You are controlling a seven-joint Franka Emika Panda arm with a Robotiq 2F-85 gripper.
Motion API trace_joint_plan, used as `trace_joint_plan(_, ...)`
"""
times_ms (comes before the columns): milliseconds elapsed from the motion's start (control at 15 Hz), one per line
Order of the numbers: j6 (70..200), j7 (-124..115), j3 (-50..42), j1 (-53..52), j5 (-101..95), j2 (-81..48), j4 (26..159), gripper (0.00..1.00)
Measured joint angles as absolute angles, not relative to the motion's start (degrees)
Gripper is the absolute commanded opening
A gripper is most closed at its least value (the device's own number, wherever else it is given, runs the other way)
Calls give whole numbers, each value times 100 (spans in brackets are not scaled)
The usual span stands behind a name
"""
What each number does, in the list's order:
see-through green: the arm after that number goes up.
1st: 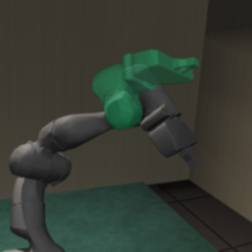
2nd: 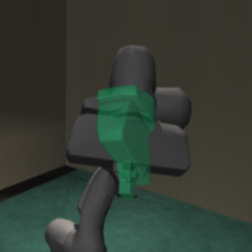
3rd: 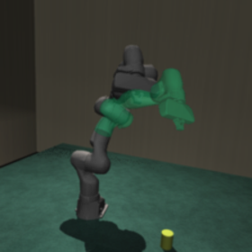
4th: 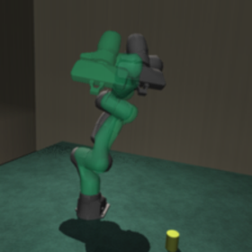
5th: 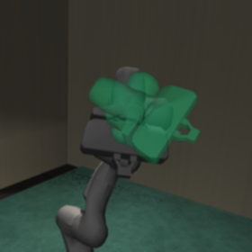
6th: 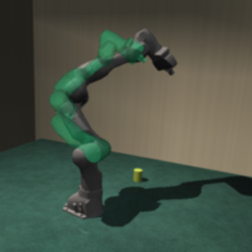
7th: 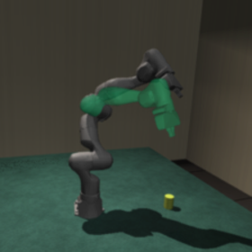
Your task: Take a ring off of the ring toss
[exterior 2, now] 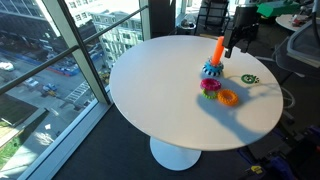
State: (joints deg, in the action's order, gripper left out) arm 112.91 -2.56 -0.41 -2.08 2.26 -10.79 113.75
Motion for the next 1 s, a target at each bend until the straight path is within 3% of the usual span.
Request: trace_joint_plan(1000, 11325, -403, -56, -67, 205, 495, 12418, 100)
